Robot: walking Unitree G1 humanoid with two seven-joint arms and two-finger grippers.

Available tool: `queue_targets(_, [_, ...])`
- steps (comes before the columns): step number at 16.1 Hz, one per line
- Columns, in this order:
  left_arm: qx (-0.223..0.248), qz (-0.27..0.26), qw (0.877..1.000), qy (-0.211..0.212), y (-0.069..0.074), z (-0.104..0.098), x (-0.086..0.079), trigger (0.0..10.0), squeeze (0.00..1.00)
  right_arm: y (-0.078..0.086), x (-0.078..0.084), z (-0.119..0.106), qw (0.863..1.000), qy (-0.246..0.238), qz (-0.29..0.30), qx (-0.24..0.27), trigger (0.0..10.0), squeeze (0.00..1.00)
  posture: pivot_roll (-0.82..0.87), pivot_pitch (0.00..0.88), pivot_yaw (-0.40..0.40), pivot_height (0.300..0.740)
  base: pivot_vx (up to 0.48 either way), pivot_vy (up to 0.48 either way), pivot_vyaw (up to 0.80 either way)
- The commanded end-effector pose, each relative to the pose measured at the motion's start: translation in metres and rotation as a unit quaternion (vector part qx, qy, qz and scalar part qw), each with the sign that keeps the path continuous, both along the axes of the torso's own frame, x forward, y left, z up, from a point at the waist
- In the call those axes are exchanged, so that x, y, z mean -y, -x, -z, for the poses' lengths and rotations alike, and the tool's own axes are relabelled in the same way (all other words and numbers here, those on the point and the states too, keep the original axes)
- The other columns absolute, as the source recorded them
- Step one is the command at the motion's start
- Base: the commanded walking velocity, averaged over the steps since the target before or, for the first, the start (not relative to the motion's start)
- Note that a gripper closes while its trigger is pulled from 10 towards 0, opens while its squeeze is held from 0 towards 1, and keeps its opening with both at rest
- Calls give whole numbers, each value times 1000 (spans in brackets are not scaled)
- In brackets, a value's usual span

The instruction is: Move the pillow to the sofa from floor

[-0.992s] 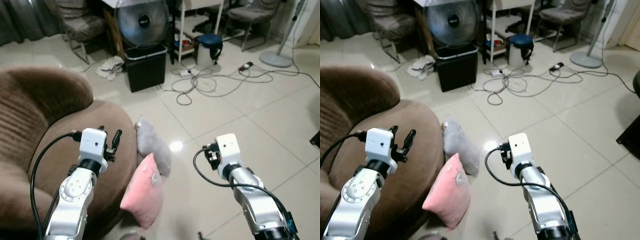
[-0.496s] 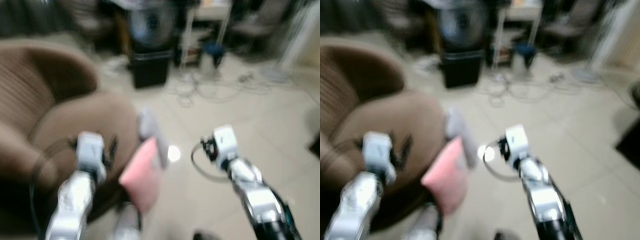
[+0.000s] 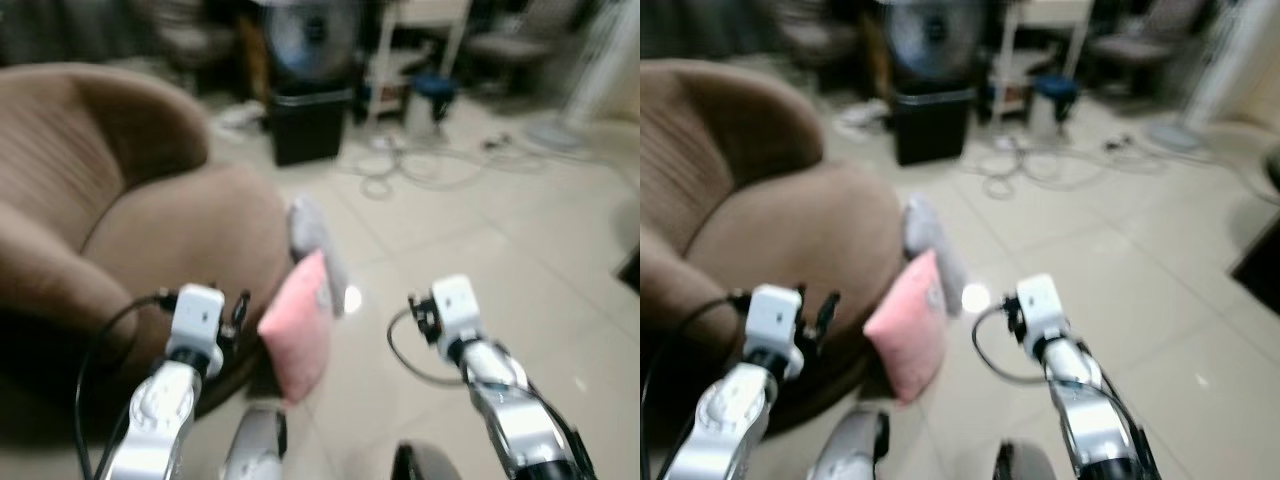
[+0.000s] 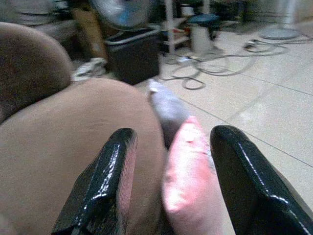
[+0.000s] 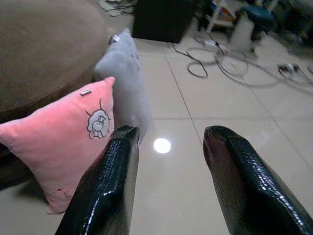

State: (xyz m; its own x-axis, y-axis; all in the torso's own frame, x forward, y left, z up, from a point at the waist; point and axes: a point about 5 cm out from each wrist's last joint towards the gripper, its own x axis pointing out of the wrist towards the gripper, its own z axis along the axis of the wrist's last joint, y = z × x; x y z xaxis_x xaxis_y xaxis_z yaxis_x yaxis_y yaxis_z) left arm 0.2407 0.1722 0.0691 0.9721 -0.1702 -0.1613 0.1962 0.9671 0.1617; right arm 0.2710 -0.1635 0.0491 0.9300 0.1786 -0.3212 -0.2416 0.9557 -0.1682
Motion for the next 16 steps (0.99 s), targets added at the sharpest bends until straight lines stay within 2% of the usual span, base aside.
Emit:
queue_targets(1, [14,24,1000,1,-6,-4,12,10000,0,-1,12,-6,1000,-5,13,7,10000,0,68,0,-22,648,0,0,0])
queue_targets(5, [4,51,999,9,-13,2,26,10000,0,0,20,-10,1000,23,5,15,10000,0,-7,0,7,648,278,0,0])
queue_targets(7, [4,38,999,6,-11,4,20,10000,0,2,23,-7,1000,23,5,9,10000,0,35,0,-25,648,379,0,0])
queue_targets(8, [4,1,1000,-3,-8,7,5,10000,0,2,19,4,1000,22,4,-12,10000,0,70,0,-27,648,390,0,0])
queue_targets(9, [5,-6,1000,12,-4,6,3,10000,0,1,13,2,1000,19,-11,-6,10000,0,69,0,-24,648,424,0,0])
queue_targets(12, [-6,15,1000,-12,1,12,3,10000,0,2,6,4,1000,16,-21,-9,10000,0,84,0,-30,648,441,0,0])
queue_targets(16, [-2,7,1000,-7,1,10,0,10000,0,7,2,7,999,16,-31,-16,10000,0,99,0,-26,648,439,0,0])
